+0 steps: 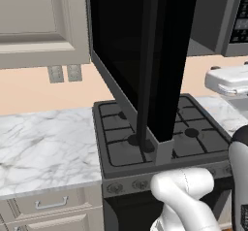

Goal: Close the microwave door.

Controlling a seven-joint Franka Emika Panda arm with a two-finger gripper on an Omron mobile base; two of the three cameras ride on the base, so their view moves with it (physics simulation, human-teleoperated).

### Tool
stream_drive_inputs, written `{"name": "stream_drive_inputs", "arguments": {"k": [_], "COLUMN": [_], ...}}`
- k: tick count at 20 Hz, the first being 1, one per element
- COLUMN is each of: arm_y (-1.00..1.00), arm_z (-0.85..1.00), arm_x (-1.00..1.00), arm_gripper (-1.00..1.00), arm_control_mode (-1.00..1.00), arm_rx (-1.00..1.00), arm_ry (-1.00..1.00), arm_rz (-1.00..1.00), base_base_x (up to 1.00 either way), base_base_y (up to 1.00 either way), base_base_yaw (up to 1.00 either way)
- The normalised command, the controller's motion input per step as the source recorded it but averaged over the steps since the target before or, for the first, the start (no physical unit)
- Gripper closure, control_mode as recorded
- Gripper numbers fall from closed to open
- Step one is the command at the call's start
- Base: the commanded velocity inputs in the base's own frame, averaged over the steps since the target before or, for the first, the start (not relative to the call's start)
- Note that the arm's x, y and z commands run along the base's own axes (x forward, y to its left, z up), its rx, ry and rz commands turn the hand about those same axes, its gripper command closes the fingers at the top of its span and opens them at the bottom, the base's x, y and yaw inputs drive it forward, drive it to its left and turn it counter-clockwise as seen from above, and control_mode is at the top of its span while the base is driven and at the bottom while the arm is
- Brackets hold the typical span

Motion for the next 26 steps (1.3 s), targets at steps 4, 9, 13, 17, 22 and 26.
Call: {"name": "stream_drive_inputs", "arguments": {"k": [4, 9, 13, 17, 22, 26], "arm_y": [0.19, 0.39, 0.19, 0.75, 1.0, 1.0], "arm_z": [0.32, 0.01, -0.11, -0.18, -0.43, -0.41], "arm_x": [-1.0, -1.0, -1.0, -0.98, -0.8, -0.41], "arm_gripper": [-1.0, -1.0, -1.0, -1.0, -1.0, -1.0], "arm_control_mode": [-1.0, -1.0, -1.0, -1.0, -1.0, -1.0], "arm_rx": [-0.06, -0.17, -0.1, -0.13, -0.12, -0.05], "arm_ry": [-0.31, -0.08, -0.01, -0.04, -0.06, -0.05], "arm_rz": [-0.13, -0.08, -0.1, -0.13, -0.16, -0.3], "base_base_x": [0.0, 0.0, 0.0, 0.0, 0.0, 0.0], "base_base_y": [0.0, 0.0, 0.0, 0.0, 0.0, 0.0], "base_base_yaw": [0.0, 0.0, 0.0, 0.0, 0.0, 0.0]}}
